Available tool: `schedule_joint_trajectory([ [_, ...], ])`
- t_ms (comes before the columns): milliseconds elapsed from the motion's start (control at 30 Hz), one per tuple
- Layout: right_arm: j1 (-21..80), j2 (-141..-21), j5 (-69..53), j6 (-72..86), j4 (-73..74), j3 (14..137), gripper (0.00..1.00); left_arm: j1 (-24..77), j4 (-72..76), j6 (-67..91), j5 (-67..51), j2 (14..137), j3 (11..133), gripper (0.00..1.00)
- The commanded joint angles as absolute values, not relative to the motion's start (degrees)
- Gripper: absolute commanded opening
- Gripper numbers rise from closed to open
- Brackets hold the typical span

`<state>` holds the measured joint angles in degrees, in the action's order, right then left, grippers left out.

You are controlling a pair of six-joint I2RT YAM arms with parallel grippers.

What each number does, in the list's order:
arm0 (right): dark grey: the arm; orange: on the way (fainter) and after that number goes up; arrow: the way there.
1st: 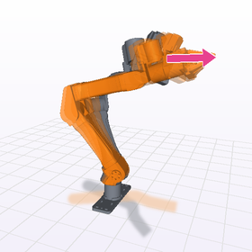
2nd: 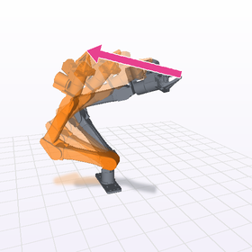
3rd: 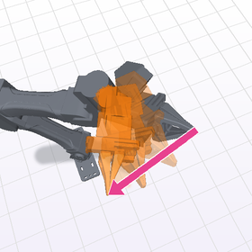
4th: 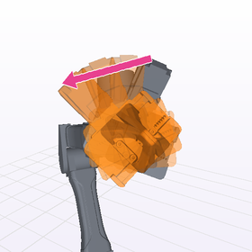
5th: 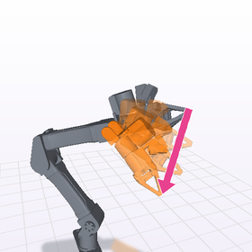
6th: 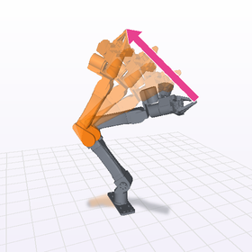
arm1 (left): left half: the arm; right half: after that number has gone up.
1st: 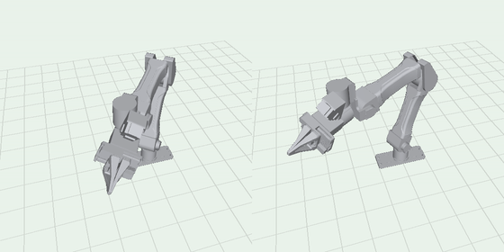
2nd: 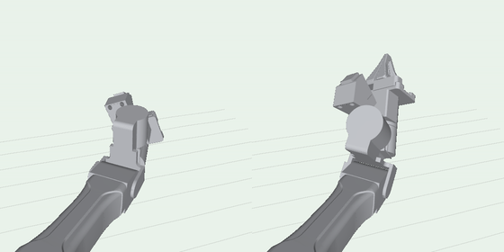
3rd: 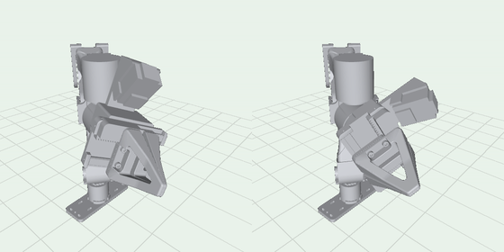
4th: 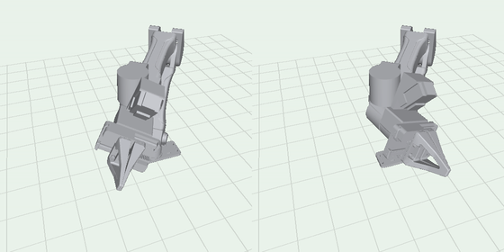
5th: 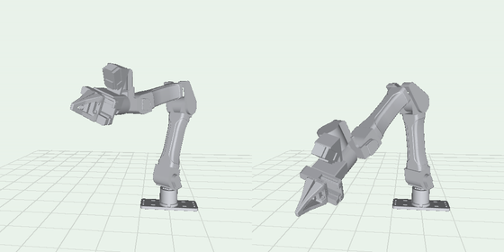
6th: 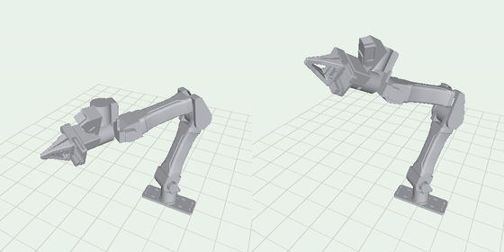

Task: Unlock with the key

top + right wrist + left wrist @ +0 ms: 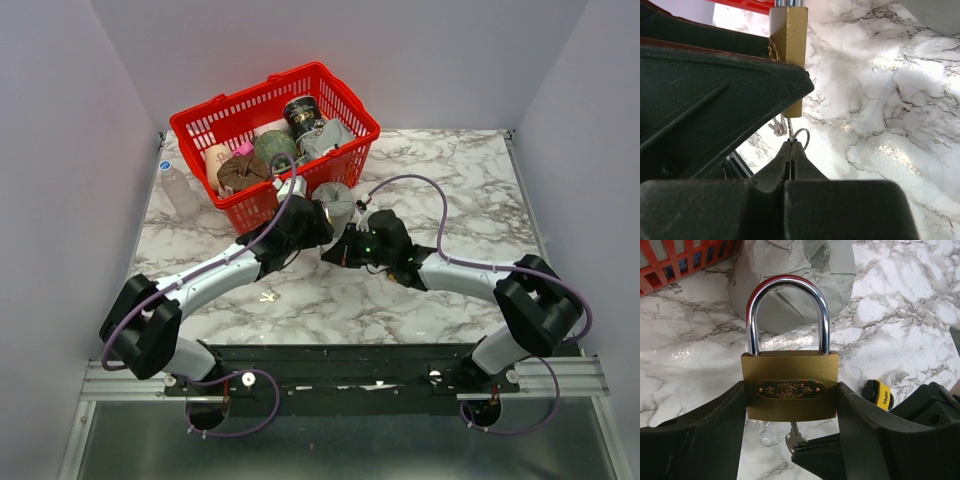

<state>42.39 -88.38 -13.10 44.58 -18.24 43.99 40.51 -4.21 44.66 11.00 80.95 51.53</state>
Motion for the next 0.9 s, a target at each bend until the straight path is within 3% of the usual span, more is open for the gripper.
schedule_joint_trajectory([
  [0,41.5,-88.8,-6.2,44.2,-30.1,48.6,0.01,42.7,-4.4,46.9,5.0,78.2,50.8,0.00],
  [867,40.1,-84.9,-4.3,44.8,-30.4,48.7,0.01,44.5,-5.2,46.0,7.9,78.4,50.9,0.00],
])
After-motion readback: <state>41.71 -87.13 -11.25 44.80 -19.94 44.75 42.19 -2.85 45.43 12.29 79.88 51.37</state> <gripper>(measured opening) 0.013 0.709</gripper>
